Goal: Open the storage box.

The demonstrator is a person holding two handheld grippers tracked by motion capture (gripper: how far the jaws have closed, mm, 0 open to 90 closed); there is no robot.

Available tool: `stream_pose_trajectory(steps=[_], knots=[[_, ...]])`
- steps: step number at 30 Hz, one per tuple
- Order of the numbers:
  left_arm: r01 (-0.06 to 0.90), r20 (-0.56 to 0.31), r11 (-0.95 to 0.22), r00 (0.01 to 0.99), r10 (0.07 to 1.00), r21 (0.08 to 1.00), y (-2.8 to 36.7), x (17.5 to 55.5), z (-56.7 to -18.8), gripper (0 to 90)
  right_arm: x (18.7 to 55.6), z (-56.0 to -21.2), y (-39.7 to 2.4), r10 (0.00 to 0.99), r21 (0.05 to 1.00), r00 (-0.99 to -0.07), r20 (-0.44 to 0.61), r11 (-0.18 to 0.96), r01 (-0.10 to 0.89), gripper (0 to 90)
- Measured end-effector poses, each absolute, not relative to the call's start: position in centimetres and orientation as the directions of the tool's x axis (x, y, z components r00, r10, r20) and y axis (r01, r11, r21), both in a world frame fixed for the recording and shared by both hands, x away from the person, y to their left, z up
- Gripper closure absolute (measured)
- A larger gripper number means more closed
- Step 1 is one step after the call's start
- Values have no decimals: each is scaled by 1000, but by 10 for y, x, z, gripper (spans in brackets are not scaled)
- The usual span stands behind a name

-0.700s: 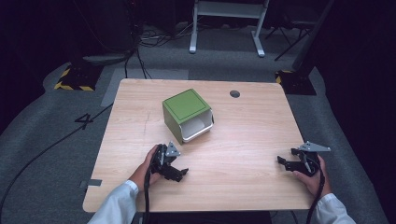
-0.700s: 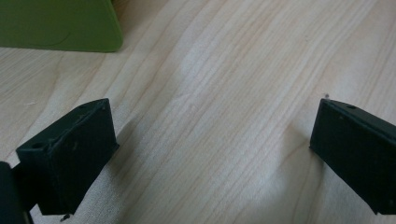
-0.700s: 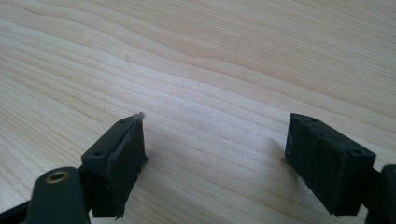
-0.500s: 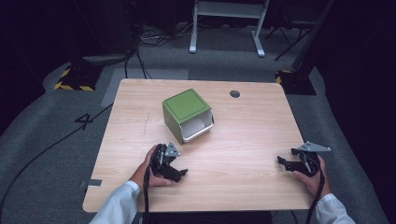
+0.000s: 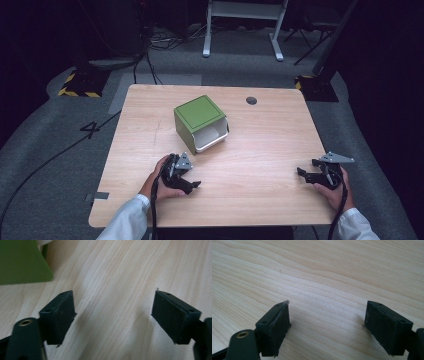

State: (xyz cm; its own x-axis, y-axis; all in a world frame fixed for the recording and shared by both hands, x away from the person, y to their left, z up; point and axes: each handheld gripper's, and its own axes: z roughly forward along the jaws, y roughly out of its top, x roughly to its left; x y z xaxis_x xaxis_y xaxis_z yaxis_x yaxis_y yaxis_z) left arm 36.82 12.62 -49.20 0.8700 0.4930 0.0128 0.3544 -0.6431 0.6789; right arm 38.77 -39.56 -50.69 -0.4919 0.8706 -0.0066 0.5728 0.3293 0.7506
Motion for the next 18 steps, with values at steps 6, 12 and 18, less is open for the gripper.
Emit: stream_pose_trajectory(steps=[6,12,18], knots=[[310,47,-647,881,471,696,124,364,-481,185,388,-507,-396,871,751,-492,-6,329,573,203],[291,66,-631,875,479,719,123,364,-469,204,388,-507,-396,871,751,-492,-6,329,573,203],[259,99,-618,870,483,742,113,365,-456,208,388,-507,-396,871,751,-492,-6,329,573,203]])
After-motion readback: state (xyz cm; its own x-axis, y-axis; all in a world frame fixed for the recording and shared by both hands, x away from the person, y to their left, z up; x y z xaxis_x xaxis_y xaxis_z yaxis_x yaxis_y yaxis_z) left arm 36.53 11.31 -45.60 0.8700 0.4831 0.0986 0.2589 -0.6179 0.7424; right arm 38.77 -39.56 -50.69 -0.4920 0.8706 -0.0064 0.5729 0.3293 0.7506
